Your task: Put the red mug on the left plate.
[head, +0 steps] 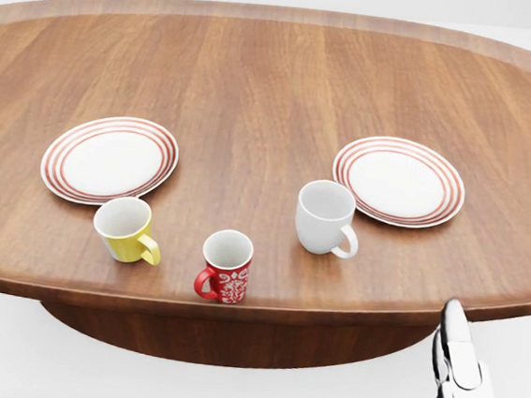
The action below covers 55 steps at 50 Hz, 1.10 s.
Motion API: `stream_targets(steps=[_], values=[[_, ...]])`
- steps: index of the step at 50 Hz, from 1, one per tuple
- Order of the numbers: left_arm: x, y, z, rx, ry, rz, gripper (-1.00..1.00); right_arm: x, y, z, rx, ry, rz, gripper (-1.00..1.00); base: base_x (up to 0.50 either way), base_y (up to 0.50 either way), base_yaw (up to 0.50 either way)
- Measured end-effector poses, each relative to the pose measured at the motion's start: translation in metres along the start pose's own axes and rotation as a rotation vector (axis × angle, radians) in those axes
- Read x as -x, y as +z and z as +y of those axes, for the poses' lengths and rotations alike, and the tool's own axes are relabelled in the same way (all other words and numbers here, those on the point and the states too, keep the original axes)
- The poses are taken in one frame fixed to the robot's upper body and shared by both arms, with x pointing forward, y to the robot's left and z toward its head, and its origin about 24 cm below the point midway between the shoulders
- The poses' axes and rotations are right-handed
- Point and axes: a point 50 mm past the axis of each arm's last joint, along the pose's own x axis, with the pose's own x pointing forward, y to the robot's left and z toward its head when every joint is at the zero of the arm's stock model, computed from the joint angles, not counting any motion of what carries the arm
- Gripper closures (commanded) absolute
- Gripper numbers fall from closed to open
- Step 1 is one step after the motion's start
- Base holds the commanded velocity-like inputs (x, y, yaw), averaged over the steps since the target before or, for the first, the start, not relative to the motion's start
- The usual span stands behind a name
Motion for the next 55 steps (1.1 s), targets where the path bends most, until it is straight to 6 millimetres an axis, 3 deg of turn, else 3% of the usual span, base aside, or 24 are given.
stream_targets(steps=[55], values=[[0.0007, 0.0010, -0.0028, -0.004, -0.030, 0.000, -1.00, -0.0020, 0.0046, 0.0025, -0.002, 0.023, -0.032, -1.00, 0.12, 0.50, 0.00]])
